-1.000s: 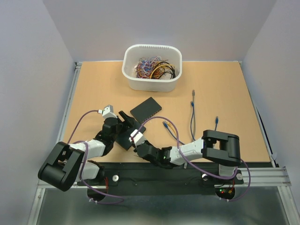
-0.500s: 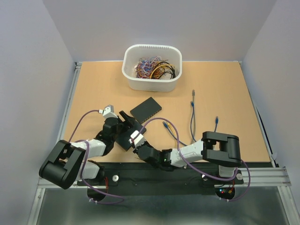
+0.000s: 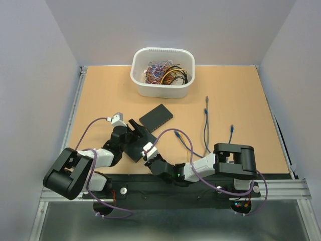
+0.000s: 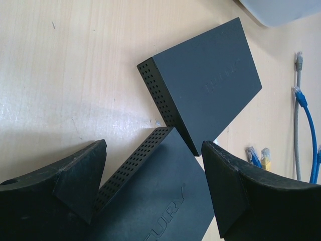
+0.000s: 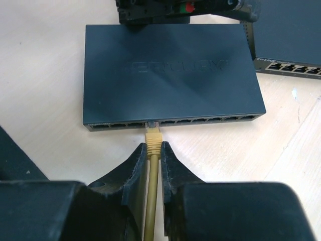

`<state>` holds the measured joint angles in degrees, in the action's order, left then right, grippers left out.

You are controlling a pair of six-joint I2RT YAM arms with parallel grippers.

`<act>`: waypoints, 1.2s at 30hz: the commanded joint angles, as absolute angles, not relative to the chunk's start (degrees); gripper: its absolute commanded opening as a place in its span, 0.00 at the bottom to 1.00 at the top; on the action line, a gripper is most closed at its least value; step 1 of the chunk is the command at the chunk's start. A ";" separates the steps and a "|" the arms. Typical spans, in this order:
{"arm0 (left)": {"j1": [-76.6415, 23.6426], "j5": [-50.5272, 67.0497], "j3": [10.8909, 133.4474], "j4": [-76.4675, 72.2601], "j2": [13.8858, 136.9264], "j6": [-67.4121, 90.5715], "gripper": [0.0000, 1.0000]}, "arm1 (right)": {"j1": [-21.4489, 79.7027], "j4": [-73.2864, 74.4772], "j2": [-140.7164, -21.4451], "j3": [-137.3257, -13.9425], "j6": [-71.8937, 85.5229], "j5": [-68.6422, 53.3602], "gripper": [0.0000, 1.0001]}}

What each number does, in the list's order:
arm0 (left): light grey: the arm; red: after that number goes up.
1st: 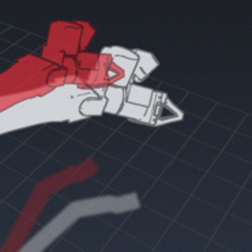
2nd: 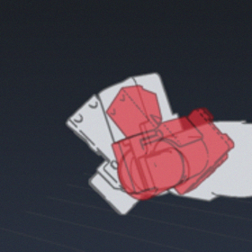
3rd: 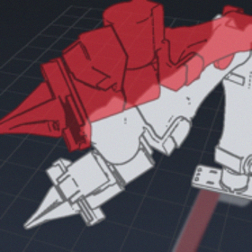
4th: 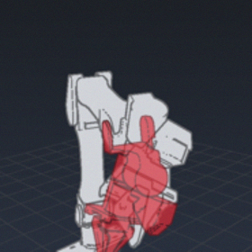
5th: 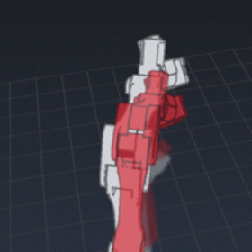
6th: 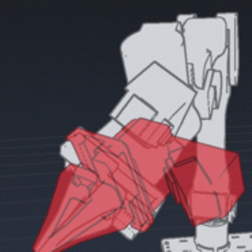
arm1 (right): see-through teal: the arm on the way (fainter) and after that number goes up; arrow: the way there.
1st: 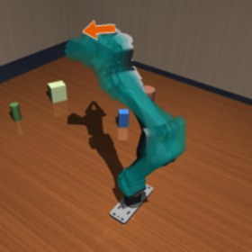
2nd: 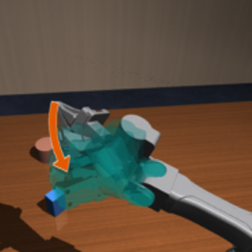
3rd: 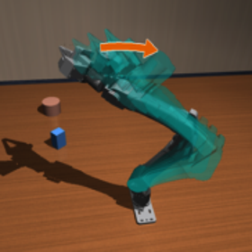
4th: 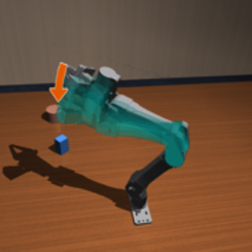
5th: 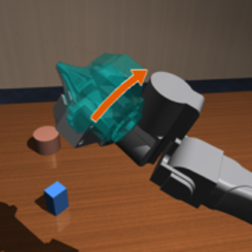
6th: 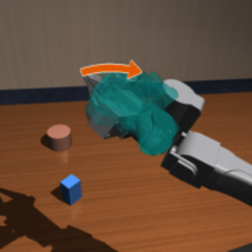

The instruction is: Insert the plug into the switch port

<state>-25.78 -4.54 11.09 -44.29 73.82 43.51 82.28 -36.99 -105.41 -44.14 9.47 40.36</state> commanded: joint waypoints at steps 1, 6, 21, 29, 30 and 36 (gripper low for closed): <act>-27.51 2.72 9.93 -38.41 75.76 46.05 0.87 | 82.00 -44.47 -109.24 -44.21 12.57 41.57 0.01; -27.51 3.51 8.88 -38.85 74.54 46.76 0.87 | 82.00 -45.44 -111.79 -44.03 13.62 41.92 0.00; -27.51 2.90 8.52 -38.32 74.71 46.32 0.87 | 82.09 -47.37 -115.58 -43.95 14.85 41.49 0.01; -27.42 2.29 10.46 -34.81 70.67 45.09 0.88 | 82.09 -42.55 -110.74 -42.27 14.94 36.66 0.06; -27.42 2.37 10.72 -33.85 69.79 44.83 0.88 | 82.00 -40.36 -110.74 -43.32 15.20 36.22 0.16; -27.42 3.51 10.99 -31.82 66.54 44.56 0.88 | 81.91 -38.32 -111.53 -44.47 15.56 34.72 0.45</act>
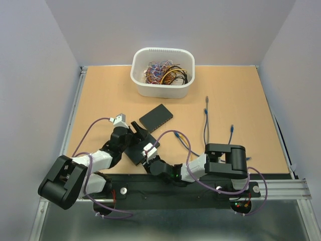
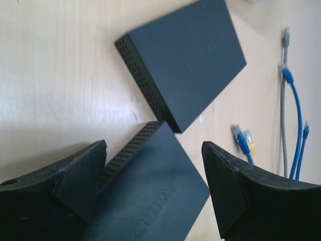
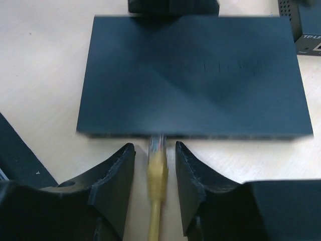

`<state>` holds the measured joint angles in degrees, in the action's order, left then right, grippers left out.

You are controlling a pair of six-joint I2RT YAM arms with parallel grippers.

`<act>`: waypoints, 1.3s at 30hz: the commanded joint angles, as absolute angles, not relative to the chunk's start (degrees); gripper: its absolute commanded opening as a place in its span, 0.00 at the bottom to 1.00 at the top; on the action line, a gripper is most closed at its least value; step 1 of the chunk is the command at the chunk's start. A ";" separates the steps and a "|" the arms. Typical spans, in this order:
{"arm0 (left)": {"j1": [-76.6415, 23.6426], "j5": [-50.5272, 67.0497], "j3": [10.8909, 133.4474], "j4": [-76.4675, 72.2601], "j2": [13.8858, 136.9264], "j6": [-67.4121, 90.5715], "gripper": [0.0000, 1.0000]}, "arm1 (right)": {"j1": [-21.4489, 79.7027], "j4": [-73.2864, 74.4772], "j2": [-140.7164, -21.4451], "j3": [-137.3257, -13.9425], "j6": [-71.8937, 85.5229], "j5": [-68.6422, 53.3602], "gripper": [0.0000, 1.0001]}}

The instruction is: Insert the plug into the switch port

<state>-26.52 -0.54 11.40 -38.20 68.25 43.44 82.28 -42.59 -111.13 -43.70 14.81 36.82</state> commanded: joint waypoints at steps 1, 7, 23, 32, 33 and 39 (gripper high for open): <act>-27.42 3.60 10.81 -31.90 66.36 44.56 0.88 | 81.91 -38.32 -111.53 -44.65 15.38 34.89 0.46; -27.51 3.96 11.07 -31.99 66.80 44.30 0.88 | 81.56 -37.00 -110.83 -45.18 14.68 35.51 0.46; -26.81 2.20 15.03 -28.83 67.06 41.93 0.88 | 79.01 -27.42 -91.58 -33.75 21.71 25.58 0.60; -26.10 1.93 15.47 -27.33 66.62 40.78 0.88 | 79.01 -26.63 -96.94 -37.78 21.71 22.50 0.56; -26.10 2.02 15.47 -27.33 66.53 40.78 0.88 | 79.01 -26.54 -97.20 -38.14 21.62 22.41 0.56; -25.93 2.28 15.21 -27.16 66.09 40.61 0.88 | 79.01 -25.58 -99.05 -40.51 21.09 22.94 0.43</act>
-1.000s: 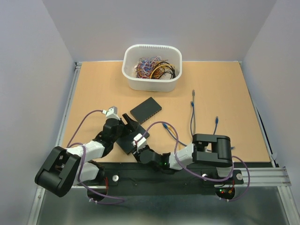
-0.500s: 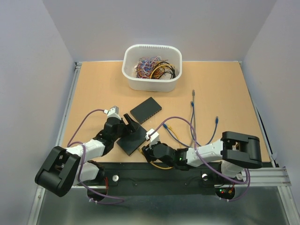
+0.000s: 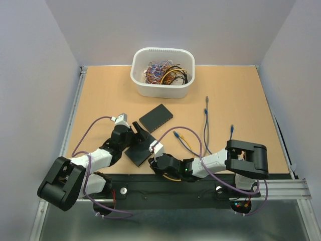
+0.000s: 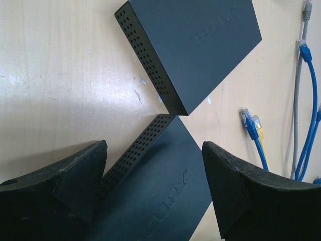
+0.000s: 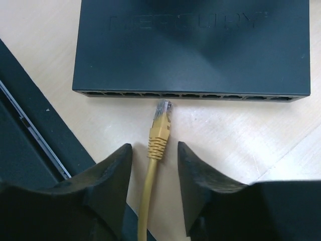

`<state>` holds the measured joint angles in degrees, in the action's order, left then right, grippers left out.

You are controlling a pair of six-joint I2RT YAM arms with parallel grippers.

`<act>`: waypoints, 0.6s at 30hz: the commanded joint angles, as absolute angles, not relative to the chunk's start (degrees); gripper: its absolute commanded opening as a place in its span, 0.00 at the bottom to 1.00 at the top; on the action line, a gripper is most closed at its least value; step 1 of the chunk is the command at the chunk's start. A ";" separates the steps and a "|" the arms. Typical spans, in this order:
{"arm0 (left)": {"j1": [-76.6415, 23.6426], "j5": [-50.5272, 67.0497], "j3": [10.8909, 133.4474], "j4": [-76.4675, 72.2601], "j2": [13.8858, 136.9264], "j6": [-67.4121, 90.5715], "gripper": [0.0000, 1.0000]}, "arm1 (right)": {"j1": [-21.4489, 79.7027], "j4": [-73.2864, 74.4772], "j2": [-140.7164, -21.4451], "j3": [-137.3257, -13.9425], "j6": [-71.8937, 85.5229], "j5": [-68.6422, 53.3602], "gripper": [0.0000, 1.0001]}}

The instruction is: Insert the plug into the switch port

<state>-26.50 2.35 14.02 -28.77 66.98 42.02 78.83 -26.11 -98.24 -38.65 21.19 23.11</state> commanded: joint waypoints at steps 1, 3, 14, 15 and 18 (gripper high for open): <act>-25.84 2.37 15.21 -27.16 65.92 40.61 0.88 | 79.01 -25.49 -99.23 -40.52 21.09 22.85 0.33; -25.84 2.11 15.21 -26.90 65.57 40.43 0.88 | 79.01 -25.49 -99.23 -40.26 21.35 22.77 0.22; -25.84 1.66 15.82 -21.62 46.72 38.06 0.88 | 79.01 -29.77 -87.64 -33.59 21.53 23.20 0.01; -25.84 2.80 15.04 -21.97 44.41 37.97 0.88 | 78.93 -31.10 -85.80 -32.62 21.62 22.86 0.00; -25.93 9.30 12.67 -24.34 35.53 39.19 0.88 | 77.79 -36.64 -78.59 -27.79 22.23 20.22 0.00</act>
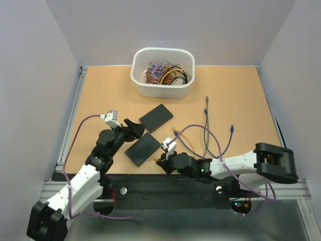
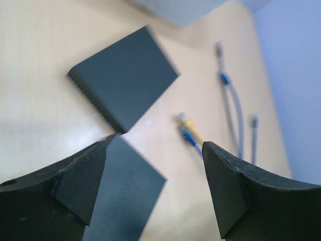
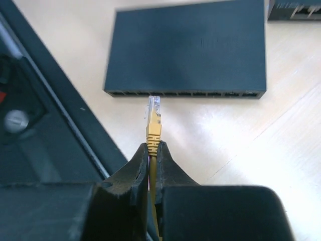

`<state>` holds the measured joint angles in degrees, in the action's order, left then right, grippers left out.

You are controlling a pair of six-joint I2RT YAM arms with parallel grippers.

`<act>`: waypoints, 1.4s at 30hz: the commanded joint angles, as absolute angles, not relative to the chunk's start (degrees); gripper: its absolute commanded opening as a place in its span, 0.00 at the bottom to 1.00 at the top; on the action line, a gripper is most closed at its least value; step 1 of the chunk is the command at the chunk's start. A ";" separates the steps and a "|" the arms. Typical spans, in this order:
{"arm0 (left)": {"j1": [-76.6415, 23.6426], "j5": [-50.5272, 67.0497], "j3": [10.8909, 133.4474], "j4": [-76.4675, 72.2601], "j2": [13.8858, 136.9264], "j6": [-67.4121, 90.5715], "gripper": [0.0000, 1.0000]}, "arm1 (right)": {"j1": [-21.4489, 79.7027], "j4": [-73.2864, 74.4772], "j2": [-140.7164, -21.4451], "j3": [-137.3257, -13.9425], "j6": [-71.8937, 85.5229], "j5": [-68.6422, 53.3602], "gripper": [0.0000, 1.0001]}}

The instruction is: Insert the plug into the switch port

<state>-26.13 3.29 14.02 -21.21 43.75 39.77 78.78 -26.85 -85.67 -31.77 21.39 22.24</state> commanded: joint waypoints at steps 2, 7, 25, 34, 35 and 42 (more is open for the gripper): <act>-25.93 14.55 10.30 -27.32 30.18 41.90 0.86 | 75.43 -40.58 -73.32 -24.46 23.46 16.37 0.01; -26.10 25.30 4.33 -43.54 23.21 48.14 0.73 | 69.62 -48.51 -64.44 -20.13 25.66 2.93 0.00; -27.60 32.43 -1.49 -58.71 23.20 50.80 0.67 | 67.41 -52.29 -68.90 -28.56 25.58 -6.24 0.00; -27.86 31.38 -3.60 -58.71 23.55 50.36 0.63 | 67.32 -53.26 -68.38 -28.65 25.58 -5.36 0.00; -27.95 31.38 -3.60 -58.80 23.55 50.19 0.62 | 67.32 -53.35 -68.38 -28.74 25.66 -5.27 0.00; -28.39 31.38 -4.13 -58.80 24.08 49.57 0.57 | 66.62 -54.14 -69.08 -30.14 25.23 -4.75 0.00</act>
